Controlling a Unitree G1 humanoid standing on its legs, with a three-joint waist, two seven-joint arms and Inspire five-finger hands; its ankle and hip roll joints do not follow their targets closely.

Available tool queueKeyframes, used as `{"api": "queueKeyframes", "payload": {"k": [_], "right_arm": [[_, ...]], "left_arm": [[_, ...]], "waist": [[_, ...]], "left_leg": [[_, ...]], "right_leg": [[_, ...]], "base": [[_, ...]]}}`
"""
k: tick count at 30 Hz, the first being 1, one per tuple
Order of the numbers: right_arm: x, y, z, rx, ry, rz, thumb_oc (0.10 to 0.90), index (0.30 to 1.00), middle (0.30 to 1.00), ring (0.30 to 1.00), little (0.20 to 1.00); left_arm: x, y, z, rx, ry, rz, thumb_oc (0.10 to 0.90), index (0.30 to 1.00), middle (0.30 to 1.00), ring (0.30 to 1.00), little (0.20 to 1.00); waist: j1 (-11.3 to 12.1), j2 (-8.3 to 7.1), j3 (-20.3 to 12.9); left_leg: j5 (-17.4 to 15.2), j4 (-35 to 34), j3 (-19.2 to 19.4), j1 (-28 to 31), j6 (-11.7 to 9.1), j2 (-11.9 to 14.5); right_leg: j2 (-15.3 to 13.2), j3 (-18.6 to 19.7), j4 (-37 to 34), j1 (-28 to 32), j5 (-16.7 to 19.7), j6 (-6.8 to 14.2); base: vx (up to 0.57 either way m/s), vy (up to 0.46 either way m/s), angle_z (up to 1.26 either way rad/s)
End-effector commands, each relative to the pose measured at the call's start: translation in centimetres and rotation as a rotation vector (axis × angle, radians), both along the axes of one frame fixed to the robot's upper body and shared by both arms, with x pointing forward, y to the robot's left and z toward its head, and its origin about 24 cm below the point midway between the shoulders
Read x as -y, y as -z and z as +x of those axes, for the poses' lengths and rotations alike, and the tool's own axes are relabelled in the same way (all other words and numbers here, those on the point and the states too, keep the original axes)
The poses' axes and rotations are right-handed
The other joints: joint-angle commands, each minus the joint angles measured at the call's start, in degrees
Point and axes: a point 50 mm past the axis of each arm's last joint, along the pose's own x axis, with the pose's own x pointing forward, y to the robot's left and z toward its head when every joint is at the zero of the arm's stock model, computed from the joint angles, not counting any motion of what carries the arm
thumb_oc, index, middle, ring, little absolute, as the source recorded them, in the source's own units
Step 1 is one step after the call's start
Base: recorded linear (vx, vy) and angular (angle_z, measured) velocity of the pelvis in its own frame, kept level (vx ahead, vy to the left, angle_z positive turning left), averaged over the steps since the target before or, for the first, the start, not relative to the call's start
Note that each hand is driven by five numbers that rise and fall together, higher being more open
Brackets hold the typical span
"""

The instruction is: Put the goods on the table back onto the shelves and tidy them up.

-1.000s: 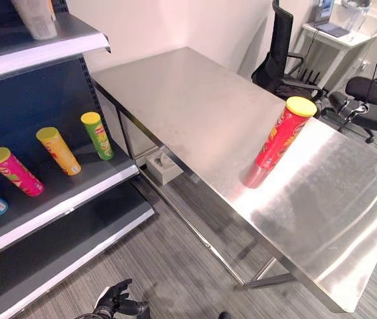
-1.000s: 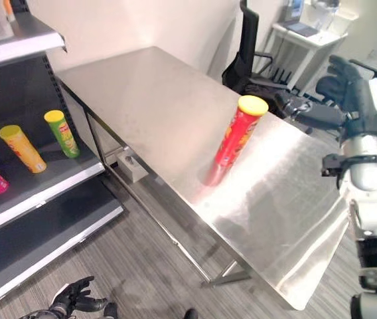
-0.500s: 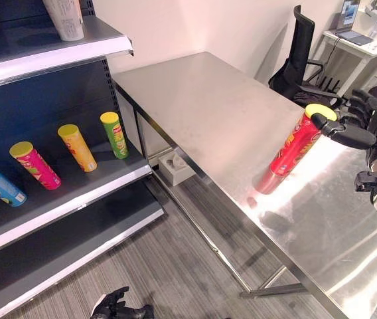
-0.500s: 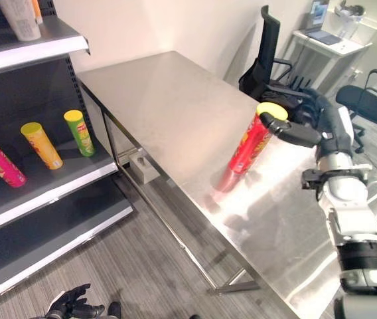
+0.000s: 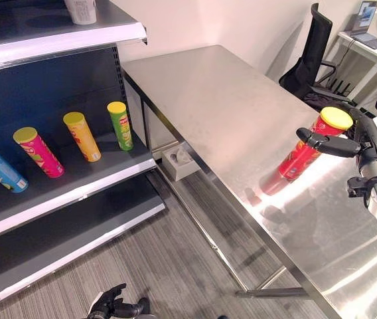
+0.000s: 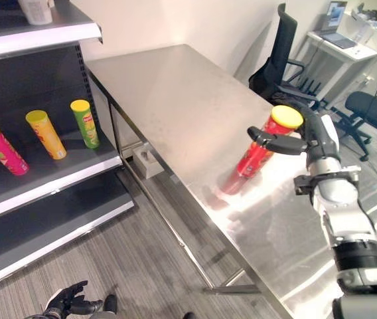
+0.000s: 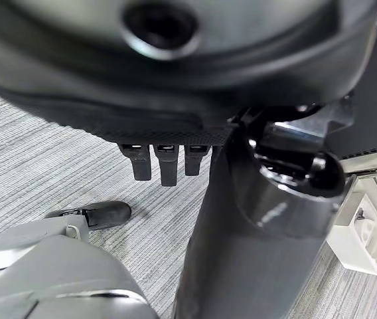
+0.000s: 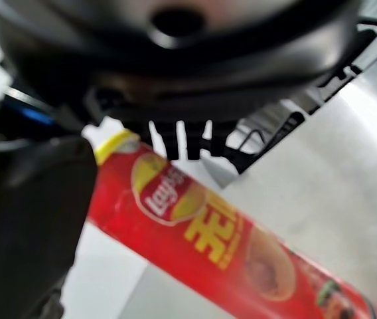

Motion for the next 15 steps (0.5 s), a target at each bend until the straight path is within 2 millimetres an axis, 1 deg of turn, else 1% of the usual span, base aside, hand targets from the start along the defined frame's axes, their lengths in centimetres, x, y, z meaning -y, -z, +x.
{"api": "queueKeyframes", "payload": {"k": [1,5,6,7,8,15], "right_arm": [[-0.13,-6.44,0.36,0.192,0.004,-0.138,0.800,0.900,0.900,0.900,0.900],[0.30,-5.99,0.45,0.176,0.030,-0.135,0.800,0.900,0.900,0.900,0.900],[0.31,-5.95,0.49,0.173,0.032,-0.136,0.624,0.636,0.636,0.636,0.636],[0.31,-5.90,0.54,0.173,0.035,-0.131,0.477,0.415,0.415,0.415,0.415],[0.32,-5.90,0.57,0.175,0.036,-0.129,0.400,0.300,0.300,0.300,0.300],[0.58,-5.77,0.49,0.175,0.050,-0.122,0.400,0.300,0.300,0.300,0.300]], "left_arm": [[-1.18,-0.58,0.63,0.022,0.037,0.055,0.800,0.900,0.900,0.900,0.900],[-1.09,-0.47,0.41,0.014,0.036,0.052,0.800,0.900,0.900,0.900,0.900],[-1.08,-0.46,0.39,0.013,0.036,0.052,0.800,0.900,0.900,0.900,0.900],[-1.09,-0.44,0.39,0.012,0.034,0.053,0.800,0.900,0.900,0.900,0.900],[-1.08,-0.42,0.36,0.010,0.034,0.053,0.800,0.900,0.900,0.900,0.900],[-1.21,-0.42,0.37,0.006,0.031,0.058,0.800,0.900,0.900,0.900,0.900]], "waist": [[1.20,-1.46,-1.29],[1.38,-1.45,-1.21],[1.38,-1.43,-1.19],[1.36,-1.42,-1.16],[1.37,-1.41,-1.13],[1.19,-1.38,-1.20]], "left_leg": [[-3.39,0.81,2.51,-0.66,0.10,-0.42],[-3.48,0.78,2.44,-0.55,0.16,-0.47],[-3.52,0.79,2.42,-0.54,0.17,-0.47],[-3.51,0.80,2.41,-0.55,0.18,-0.46],[-3.46,0.81,2.41,-0.56,0.18,-0.43],[-3.51,0.75,2.24,-0.30,0.10,-0.33]], "right_leg": [[-1.43,-1.24,1.70,1.29,-2.73,2.35],[-1.46,-1.37,1.72,1.39,-2.80,2.34],[-1.48,-1.36,1.72,1.39,-2.79,2.34],[-1.51,-1.38,1.74,1.38,-2.77,2.36],[-1.51,-1.36,1.78,1.40,-2.81,2.34],[-1.35,-1.50,1.74,1.69,-3.03,2.14]], "base": [[0.00,0.000,0.00],[0.00,0.000,0.00],[0.00,0.000,0.00],[0.00,0.000,0.00],[0.00,0.000,0.00],[0.00,0.000,0.00]]}}
